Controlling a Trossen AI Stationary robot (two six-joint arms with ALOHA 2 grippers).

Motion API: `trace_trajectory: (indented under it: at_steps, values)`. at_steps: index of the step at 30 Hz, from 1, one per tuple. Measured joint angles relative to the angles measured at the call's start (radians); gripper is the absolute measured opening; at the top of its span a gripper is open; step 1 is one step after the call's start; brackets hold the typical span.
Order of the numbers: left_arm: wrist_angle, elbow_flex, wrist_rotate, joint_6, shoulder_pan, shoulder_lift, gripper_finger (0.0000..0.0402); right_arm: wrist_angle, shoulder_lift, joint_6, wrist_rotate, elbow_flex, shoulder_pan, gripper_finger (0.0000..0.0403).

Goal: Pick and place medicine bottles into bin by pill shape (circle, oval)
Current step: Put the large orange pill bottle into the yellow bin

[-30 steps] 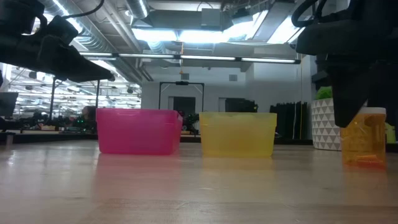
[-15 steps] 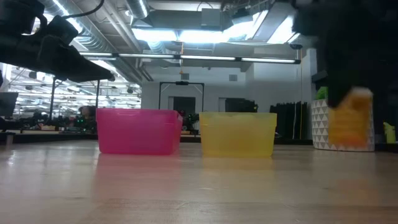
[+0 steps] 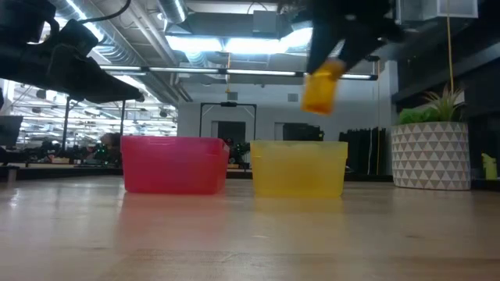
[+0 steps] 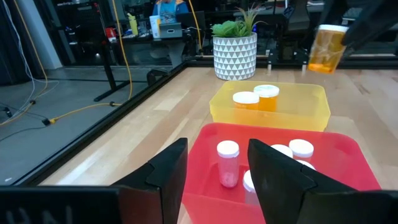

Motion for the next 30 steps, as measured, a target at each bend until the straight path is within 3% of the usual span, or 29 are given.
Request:
trace_trajectory:
  at_steps: [5,12,25,30]
  values:
    - [0.000,0.000,0.000,0.000,0.000,0.000,0.0162,0.137,0.022,-0.210,-0.061,-0.006,-0.103,0.0215]
    - [0.000,0.000,0.000,0.000,0.000,0.000,0.0163,0.248,0.107,-0.356,-0.178,-0.006,-0.195,0.0216]
    - [0.000,0.000,0.000,0.000,0.000,0.000,0.0162,0.285,0.202,-0.381,-0.231,-0.006,-0.253,0.0217]
    - [0.000,0.000,0.000,0.000,0.000,0.000,0.0161,0.285,0.200,-0.380,-0.226,-0.006,-0.253,0.0238]
